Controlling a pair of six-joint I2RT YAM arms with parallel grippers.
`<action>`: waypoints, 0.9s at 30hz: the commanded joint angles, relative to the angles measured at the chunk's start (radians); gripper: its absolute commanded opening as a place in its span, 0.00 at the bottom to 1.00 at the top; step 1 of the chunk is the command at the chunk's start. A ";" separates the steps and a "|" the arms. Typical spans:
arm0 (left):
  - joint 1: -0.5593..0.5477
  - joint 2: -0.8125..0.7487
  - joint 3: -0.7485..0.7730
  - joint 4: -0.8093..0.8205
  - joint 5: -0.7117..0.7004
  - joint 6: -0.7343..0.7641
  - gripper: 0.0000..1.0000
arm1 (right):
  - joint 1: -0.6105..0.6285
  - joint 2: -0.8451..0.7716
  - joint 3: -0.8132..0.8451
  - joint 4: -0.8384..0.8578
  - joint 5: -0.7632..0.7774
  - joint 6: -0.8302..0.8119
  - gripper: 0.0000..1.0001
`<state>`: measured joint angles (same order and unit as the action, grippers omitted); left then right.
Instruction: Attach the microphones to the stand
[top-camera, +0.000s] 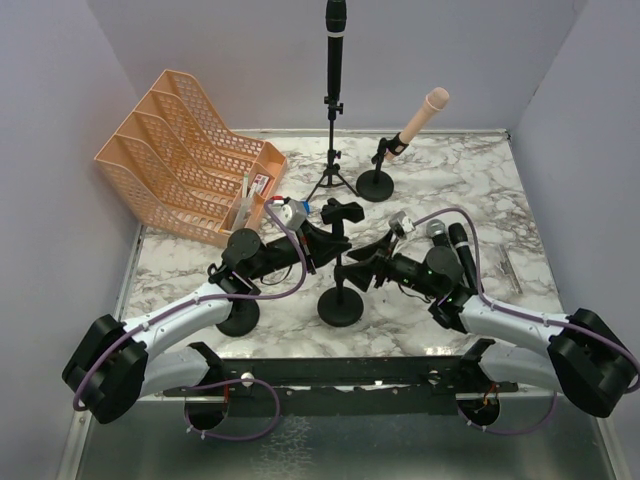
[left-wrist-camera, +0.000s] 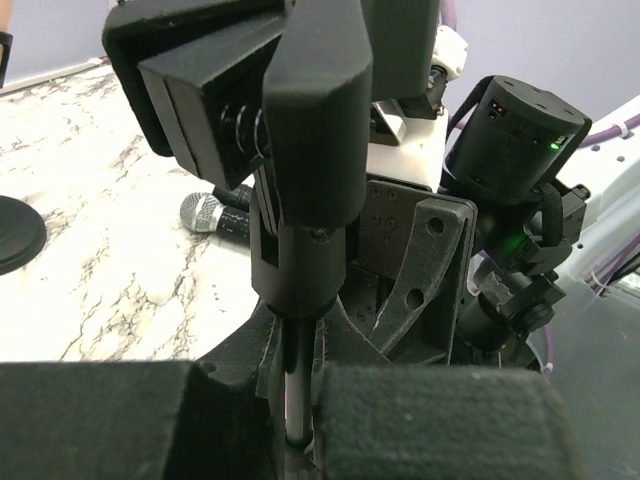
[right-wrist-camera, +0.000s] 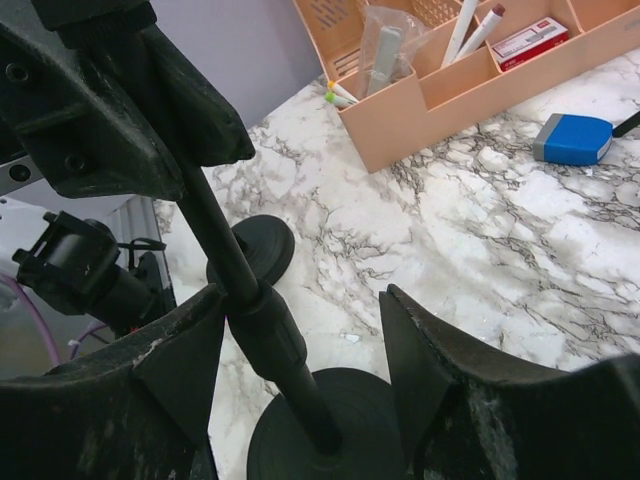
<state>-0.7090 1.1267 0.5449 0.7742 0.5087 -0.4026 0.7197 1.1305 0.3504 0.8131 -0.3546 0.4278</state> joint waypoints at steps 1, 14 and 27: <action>-0.002 -0.024 0.026 0.080 0.033 -0.025 0.00 | -0.003 0.043 0.024 -0.071 0.009 -0.084 0.60; -0.002 -0.025 0.022 0.081 0.026 -0.038 0.00 | -0.003 0.244 0.120 0.038 -0.073 -0.083 0.39; -0.003 -0.038 0.010 0.081 -0.024 -0.042 0.00 | 0.008 0.283 0.136 0.100 -0.012 0.029 0.01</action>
<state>-0.6930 1.1297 0.5419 0.7170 0.4580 -0.3748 0.7300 1.3884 0.4740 0.9241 -0.5117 0.4133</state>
